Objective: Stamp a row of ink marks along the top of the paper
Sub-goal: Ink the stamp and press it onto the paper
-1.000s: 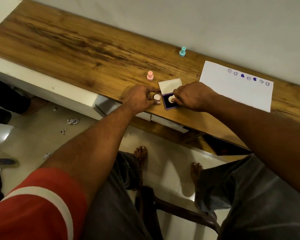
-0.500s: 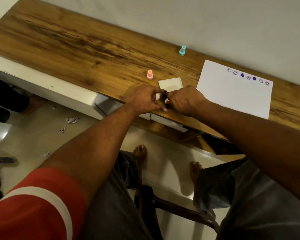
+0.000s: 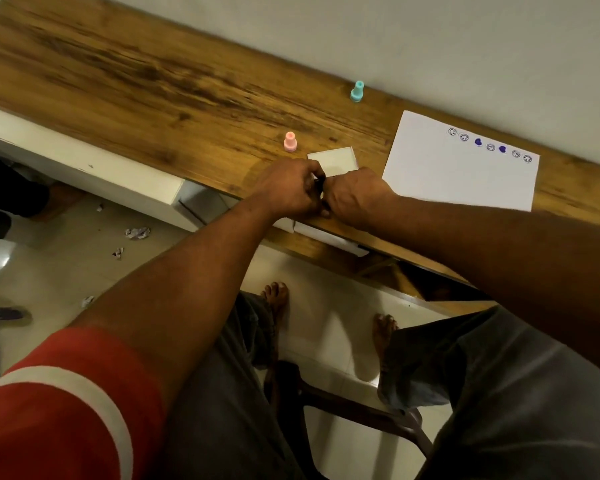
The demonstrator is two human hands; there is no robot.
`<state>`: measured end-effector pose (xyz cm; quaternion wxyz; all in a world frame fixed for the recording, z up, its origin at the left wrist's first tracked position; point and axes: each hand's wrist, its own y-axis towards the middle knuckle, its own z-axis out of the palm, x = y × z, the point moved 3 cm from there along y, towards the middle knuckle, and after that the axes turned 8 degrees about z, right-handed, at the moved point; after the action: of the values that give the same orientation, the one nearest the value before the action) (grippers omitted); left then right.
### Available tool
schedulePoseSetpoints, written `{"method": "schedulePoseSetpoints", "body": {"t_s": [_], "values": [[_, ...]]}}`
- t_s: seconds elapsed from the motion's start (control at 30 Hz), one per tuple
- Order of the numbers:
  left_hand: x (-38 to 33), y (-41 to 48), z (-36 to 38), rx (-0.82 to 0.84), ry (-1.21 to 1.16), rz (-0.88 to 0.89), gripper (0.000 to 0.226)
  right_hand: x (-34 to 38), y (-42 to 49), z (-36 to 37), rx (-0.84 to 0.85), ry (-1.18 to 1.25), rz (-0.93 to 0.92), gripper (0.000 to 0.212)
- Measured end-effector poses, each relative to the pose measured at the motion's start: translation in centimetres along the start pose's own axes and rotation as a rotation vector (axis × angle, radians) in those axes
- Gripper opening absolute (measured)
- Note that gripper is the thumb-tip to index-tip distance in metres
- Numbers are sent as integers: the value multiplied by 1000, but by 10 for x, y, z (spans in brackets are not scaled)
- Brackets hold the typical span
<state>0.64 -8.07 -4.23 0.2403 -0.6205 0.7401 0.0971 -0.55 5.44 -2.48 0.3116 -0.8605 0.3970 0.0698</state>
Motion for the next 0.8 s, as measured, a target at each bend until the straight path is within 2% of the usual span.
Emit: {"method": "schedulePoseSetpoints", "body": {"t_s": [0.1,0.27,0.37,0.47,0.6,0.67,0.8], "values": [[-3,1,-4,46,22,-9,67,-2,-3,3,-40,17,10,45],[-26,16,-18,136,99,34,109,-16,-12,-3,-183,11,-132,37],[-40,30,-27,137,131,56,119,-43,-27,-3,-333,181,-114,45],[-65,44,-23,90,126,138,112,-96,-39,18,-401,426,73,50],[-109,71,8,-65,171,257,92,-182,-37,75,-305,622,363,53],[-126,88,30,-96,199,279,93,-216,-31,96,-310,690,432,54],[-138,115,56,-41,317,245,106,-252,-7,123,-310,761,483,50]]}}
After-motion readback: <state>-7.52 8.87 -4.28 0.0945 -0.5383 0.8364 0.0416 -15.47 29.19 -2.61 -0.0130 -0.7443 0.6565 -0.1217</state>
